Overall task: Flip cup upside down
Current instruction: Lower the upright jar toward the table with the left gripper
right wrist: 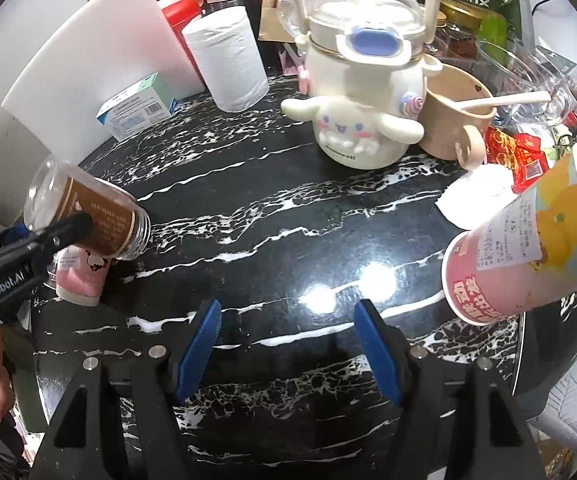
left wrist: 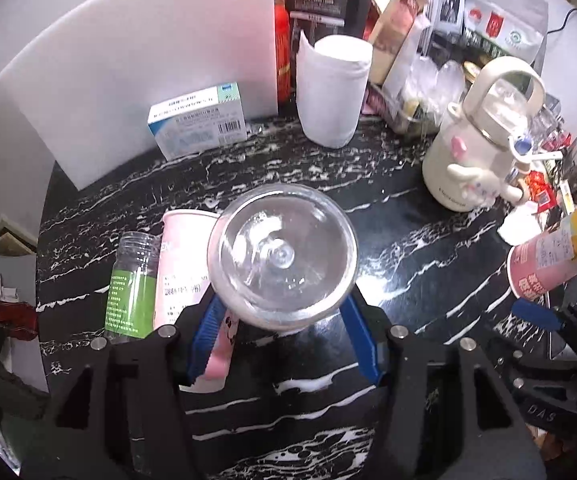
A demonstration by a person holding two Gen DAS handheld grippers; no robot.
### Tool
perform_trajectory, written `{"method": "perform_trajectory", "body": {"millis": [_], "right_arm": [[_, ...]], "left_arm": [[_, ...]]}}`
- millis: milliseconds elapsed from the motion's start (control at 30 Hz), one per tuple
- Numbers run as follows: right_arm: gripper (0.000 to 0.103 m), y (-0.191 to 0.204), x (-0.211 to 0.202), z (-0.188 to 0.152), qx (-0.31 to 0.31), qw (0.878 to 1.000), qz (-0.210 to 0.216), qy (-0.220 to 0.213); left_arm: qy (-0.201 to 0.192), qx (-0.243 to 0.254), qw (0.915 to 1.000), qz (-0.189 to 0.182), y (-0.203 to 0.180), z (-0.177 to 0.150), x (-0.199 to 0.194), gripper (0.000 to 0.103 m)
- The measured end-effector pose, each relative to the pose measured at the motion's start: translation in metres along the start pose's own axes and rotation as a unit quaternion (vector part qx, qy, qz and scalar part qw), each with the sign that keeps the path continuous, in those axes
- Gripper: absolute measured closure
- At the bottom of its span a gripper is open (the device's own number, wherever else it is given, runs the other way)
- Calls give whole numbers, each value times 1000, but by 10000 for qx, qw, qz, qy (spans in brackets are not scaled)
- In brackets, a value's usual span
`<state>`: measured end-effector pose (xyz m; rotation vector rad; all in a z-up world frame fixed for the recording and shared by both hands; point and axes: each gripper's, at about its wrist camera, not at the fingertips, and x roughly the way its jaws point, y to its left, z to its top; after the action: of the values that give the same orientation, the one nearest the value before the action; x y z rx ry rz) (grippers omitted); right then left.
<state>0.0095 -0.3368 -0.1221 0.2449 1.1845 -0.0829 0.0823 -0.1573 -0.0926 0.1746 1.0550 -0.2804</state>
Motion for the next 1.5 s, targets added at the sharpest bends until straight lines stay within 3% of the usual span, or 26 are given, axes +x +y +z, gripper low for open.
{"method": "perform_trajectory", "body": {"millis": [267,767,1133,1367,1500], "right_arm": [[34,3,3,-4,-72,10000,-9,57],[34,2,0,-4,-27,10000,-54,10],[34,14,-1,-12,-168,9999,3,1],[34,18,3,-25,-257,9997,4,12],[34,19,8,-33,-287,9996,3,39]], "left_arm": [[73,-58,9999,-112,-4,-12,20,47],[35,-76,9999,-56,0,-23,17,47],[-466,-71,9988,-166,5,-50,-1,47],[-1008,-129,9948,-16,9,-66,-13,47],[-1108,-71,9938,-23,8,-78,-15,47]]}}
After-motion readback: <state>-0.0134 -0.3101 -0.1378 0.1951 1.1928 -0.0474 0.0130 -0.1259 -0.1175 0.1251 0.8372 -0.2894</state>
